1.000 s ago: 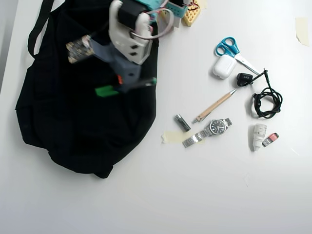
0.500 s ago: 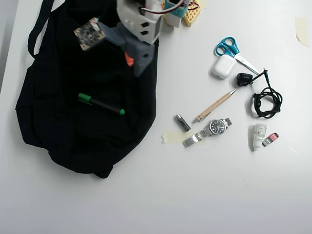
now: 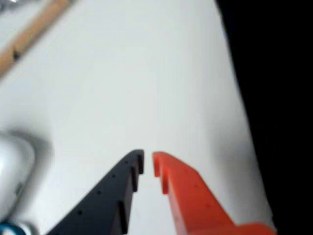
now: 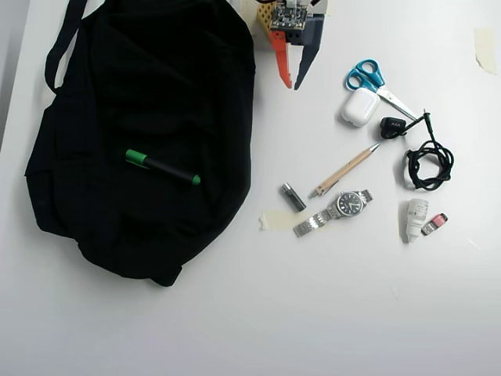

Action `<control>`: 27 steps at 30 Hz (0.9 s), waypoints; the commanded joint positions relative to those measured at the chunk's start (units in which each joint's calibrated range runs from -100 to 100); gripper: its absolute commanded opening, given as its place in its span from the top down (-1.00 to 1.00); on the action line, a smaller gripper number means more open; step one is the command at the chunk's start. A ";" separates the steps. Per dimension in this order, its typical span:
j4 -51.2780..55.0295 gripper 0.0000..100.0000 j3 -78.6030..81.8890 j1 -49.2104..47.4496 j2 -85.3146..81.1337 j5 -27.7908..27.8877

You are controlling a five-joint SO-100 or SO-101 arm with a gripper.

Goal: Put the whiteboard marker into the black bag

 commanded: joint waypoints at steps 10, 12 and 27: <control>0.56 0.95 9.70 3.93 -2.17 -0.19; 0.39 0.95 10.24 6.99 -2.17 -0.24; -2.46 0.95 12.93 8.94 -2.01 0.18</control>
